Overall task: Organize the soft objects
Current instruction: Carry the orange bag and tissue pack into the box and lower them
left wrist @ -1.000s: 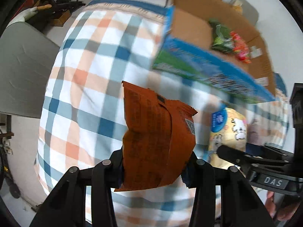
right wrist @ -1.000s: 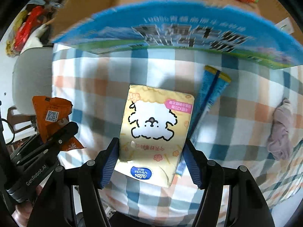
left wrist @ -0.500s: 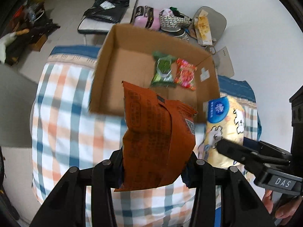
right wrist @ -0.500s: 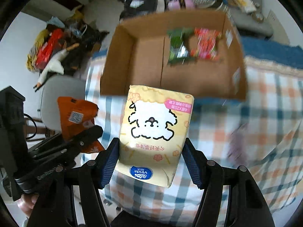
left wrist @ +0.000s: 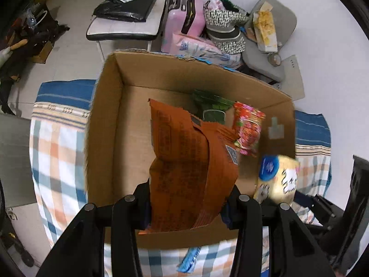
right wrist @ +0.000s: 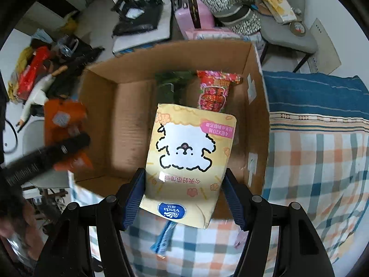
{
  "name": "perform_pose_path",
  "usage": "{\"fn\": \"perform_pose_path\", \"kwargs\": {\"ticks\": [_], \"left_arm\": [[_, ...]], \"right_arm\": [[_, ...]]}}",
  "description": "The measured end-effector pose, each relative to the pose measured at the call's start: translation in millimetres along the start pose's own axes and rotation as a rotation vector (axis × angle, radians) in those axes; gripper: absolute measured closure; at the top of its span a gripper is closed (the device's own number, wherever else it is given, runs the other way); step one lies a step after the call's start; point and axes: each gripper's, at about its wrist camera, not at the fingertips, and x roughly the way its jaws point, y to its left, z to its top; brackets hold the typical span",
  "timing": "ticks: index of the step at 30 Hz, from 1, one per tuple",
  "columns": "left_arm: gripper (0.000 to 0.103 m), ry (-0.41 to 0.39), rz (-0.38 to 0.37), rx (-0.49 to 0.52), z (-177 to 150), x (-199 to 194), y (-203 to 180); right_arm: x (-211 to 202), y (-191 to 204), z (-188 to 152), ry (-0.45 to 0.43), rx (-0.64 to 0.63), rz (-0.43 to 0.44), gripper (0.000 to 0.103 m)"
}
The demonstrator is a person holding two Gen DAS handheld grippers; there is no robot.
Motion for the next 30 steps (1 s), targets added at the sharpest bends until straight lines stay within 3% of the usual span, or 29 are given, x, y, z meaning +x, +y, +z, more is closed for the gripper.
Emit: {"fn": "perform_pose_path", "kwargs": {"ticks": [10, 30], "left_arm": [[0.061, 0.087, 0.026, 0.029, 36, 60, -2], [0.059, 0.170, 0.077, 0.020, 67, 99, -1]], "right_arm": [[77, -19, 20, 0.126, -0.042, -0.063, 0.035], [118, -5, 27, 0.250, -0.151, -0.106, 0.035]]}}
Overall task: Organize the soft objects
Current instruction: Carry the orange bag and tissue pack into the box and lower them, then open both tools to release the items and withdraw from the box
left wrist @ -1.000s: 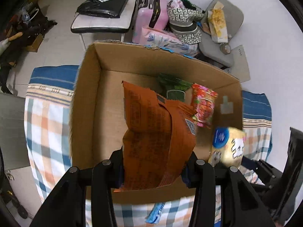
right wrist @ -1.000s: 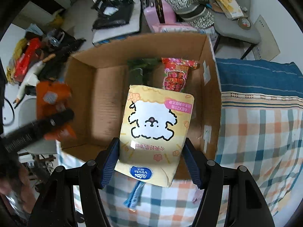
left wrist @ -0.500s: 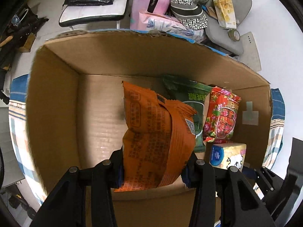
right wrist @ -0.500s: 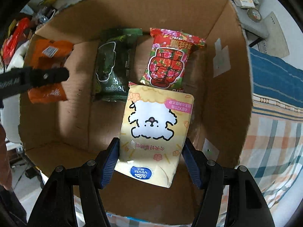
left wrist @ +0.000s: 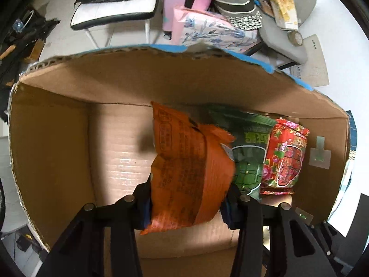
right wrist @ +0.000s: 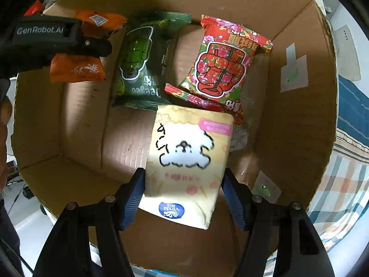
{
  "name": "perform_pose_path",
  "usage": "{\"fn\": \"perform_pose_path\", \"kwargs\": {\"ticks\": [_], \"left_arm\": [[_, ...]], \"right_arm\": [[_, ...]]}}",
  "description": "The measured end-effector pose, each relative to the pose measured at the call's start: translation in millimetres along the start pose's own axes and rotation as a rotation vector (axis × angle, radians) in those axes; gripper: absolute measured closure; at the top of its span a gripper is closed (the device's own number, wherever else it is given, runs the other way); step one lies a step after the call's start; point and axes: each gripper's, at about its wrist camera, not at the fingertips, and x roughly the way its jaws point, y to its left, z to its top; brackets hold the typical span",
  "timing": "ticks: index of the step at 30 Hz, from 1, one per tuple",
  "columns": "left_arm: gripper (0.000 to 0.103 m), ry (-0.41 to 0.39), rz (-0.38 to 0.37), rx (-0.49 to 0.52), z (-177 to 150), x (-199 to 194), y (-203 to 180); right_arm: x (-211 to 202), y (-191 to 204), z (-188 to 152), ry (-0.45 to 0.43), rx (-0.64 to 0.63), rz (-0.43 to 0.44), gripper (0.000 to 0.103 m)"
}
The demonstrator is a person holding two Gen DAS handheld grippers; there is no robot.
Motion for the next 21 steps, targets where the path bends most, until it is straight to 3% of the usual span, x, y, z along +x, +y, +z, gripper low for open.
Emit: {"fn": "perform_pose_path", "kwargs": {"ticks": [7, 8, 9, 15, 19, 21], "left_arm": [[0.050, -0.031, 0.008, -0.024, -3, -16, 5], [0.045, -0.036, 0.014, -0.022, -4, -19, 5], [0.033, -0.048, 0.022, -0.019, -5, -23, 4], [0.009, -0.124, 0.056, 0.003, -27, -53, -1], [0.008, -0.176, 0.078, 0.009, -54, -69, -1], [0.007, -0.205, 0.087, 0.007, -65, -76, -1]], "right_arm": [[-25, 4, 4, -0.044, 0.011, -0.013, 0.024], [-29, 4, 3, -0.053, 0.012, -0.018, 0.024], [-36, 5, 4, -0.069, 0.011, -0.026, 0.024], [-56, 7, -3, -0.122, 0.046, -0.063, 0.012], [-56, 5, -12, -0.141, 0.079, -0.055, 0.000], [-57, 6, -19, -0.151, 0.091, -0.069, 0.000]]}}
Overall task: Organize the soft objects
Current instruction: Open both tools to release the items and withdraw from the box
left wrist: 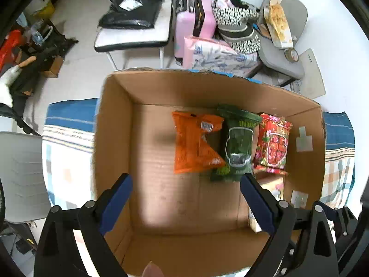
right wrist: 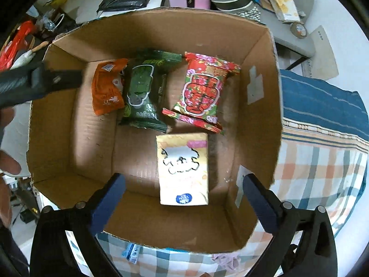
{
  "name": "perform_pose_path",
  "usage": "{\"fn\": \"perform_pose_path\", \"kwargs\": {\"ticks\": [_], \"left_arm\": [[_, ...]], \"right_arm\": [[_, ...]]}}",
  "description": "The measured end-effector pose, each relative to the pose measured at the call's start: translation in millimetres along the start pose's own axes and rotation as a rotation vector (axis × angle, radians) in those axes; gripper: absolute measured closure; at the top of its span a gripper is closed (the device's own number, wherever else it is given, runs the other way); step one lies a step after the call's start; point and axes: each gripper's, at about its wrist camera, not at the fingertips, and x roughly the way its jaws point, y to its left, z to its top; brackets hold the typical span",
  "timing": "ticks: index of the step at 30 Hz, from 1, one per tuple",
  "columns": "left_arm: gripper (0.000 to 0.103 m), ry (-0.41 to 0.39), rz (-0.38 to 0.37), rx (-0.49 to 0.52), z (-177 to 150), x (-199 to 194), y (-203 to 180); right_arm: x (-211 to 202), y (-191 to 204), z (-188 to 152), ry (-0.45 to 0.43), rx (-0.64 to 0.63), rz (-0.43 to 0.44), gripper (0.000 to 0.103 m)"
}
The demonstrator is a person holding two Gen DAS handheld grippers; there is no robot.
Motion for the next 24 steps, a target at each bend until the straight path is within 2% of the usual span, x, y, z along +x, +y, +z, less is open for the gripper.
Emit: {"fn": "perform_pose_path", "kwargs": {"ticks": [2, 13, 18, 24], "left_arm": [[0.000, -0.038, 0.011, -0.005, -13, -12, 2], [0.000, -0.146, 0.042, -0.005, -72, -61, 2], [0.000, -0.225, 0.084, 0.008, -102, -94, -1], [0.000, -0.284, 0.105, 0.010, -136, -123, -6]], "right_arm": [[-5, -1, -7, -0.004, 0.015, 0.009, 0.000], [-31, 9, -45, -0.084, 0.031, -0.023, 0.000], [-54, 14, -65, -0.143, 0.038, -0.031, 0.000], [-85, 13, -92, -0.213, 0.056, -0.020, 0.000]]}}
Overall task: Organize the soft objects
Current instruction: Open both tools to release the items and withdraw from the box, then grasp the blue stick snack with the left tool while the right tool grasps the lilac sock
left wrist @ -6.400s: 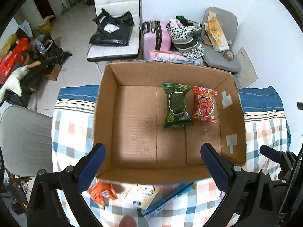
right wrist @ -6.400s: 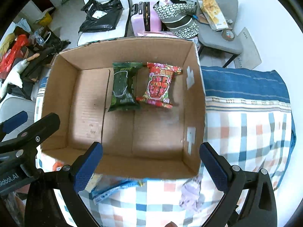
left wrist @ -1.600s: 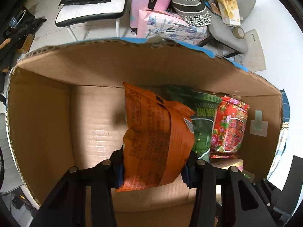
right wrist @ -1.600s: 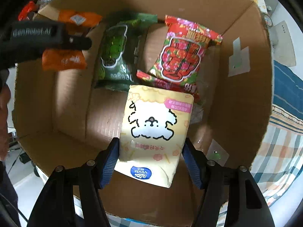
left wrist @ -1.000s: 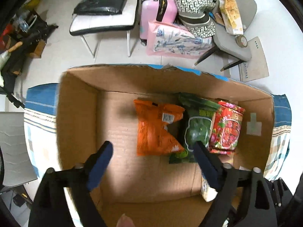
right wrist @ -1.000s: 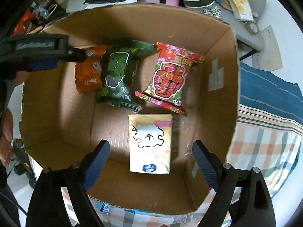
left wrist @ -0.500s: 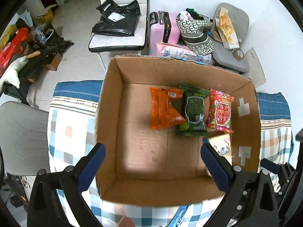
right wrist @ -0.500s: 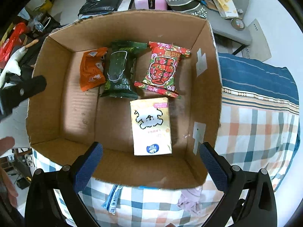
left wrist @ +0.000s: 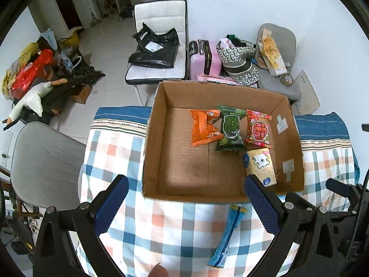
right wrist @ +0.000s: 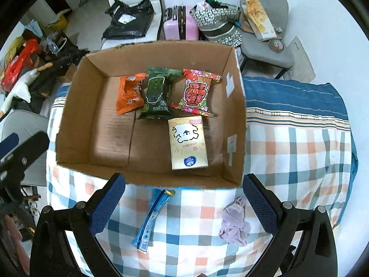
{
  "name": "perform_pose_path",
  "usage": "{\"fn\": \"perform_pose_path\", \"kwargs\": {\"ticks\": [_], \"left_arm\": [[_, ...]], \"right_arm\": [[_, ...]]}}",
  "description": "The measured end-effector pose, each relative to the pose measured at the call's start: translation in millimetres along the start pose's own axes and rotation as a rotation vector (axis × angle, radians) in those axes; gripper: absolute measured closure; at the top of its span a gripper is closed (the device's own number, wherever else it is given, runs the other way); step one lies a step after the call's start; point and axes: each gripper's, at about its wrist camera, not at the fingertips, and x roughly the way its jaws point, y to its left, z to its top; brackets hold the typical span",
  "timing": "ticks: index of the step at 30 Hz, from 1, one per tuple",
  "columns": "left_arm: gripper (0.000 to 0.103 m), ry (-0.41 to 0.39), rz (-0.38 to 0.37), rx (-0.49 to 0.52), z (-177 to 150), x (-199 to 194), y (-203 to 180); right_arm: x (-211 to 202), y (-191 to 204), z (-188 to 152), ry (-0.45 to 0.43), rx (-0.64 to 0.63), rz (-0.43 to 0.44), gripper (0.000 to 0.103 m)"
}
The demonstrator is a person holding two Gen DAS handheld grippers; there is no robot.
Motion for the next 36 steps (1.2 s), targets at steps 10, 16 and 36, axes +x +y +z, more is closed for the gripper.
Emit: {"fn": "perform_pose_path", "kwargs": {"ticks": [10, 16, 36], "left_arm": [[0.000, -0.090, 0.021, 0.026, -32, -49, -18], [0.000, -0.093, 0.019, 0.037, -59, -55, -33], [0.010, 0.401, -0.090, 0.132, -149, 158, -93]], "right_arm": [[-54, -11, -42, -0.082, 0.016, 0.052, 0.000], [-74, -25, -72, -0.141, 0.029, 0.048, 0.000], [102, -147, -133, 0.221, 0.244, 0.034, 0.001]]}}
